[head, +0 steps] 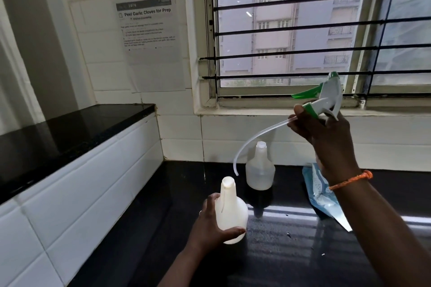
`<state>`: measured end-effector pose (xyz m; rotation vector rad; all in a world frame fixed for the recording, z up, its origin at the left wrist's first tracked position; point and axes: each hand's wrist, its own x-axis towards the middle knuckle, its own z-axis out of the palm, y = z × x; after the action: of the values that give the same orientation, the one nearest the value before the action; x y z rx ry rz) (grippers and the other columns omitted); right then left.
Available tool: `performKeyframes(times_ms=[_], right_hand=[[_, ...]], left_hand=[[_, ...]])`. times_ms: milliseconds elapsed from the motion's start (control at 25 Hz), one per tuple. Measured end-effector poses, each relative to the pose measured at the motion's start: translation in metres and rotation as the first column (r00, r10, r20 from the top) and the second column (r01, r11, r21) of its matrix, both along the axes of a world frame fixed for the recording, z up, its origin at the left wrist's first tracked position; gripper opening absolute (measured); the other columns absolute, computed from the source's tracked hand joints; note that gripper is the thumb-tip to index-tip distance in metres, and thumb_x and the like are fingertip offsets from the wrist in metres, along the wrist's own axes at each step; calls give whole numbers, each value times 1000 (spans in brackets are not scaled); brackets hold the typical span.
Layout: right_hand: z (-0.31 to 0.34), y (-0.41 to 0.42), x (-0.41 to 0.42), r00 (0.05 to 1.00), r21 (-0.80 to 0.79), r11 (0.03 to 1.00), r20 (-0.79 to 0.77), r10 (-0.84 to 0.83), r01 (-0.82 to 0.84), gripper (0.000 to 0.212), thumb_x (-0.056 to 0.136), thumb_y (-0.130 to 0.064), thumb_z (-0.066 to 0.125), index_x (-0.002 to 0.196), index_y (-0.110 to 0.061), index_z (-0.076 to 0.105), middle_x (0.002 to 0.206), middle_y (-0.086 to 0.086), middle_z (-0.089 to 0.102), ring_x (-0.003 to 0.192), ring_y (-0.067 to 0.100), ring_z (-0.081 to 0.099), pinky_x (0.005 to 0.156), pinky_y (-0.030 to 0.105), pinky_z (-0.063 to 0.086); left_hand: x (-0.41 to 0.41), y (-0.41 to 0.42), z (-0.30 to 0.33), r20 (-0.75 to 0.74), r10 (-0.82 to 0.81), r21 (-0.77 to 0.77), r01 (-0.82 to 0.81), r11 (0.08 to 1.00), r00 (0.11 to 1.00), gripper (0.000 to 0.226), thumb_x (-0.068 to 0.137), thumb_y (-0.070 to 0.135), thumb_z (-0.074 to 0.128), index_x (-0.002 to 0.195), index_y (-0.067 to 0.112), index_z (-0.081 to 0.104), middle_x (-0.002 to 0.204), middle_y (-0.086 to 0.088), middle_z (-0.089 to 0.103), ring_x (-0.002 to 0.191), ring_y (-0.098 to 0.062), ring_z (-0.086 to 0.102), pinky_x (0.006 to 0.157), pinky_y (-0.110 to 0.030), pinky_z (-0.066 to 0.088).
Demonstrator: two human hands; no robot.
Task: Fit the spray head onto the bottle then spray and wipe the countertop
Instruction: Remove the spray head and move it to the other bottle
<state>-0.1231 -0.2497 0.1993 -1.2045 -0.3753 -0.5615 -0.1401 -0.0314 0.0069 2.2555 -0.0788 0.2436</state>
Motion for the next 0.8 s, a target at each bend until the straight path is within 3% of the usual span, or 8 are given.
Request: performKeyframes(times_ms=[240,360,480,800], right_hand=[[-2,-3,0,996,89,992,17,91,-92,16,72,-16,68,84,-21,59,66,-9,73,69,7,70,65,18,56],[-1,-4,-1,990,59,989,-9,137,-137,25,65,-22,69,87,-17,59,69,-3,73,70,8,70,65,18,57],[-3,-5,1,992,27,991,-5,130,-129,33,59,-29,71,87,-18,58,67,-8,74,71,7,70,67,20,58],[-17,-1,10,994,-126,987,-39,98,-103,35,59,-29,71,91,-17,62,71,-1,74,71,9,71,68,21,59]], left_hand=[[0,1,0,3,6,3,-6,1000,1000,95,54,53,78,130,33,24,128,12,37,110,-10,40,86,-27,38],[-1,1,0,2,3,13,-3,1000,1000,94,55,52,78,129,32,25,125,13,36,109,-10,40,87,-28,39],[0,2,1,3,0,1,0,1000,1000,93,54,54,77,128,33,25,127,13,38,110,-11,41,86,-28,39],[1,1,-1,9,3,10,-3,1000,1000,94,54,55,77,128,35,24,126,16,36,110,-10,42,85,-26,39]])
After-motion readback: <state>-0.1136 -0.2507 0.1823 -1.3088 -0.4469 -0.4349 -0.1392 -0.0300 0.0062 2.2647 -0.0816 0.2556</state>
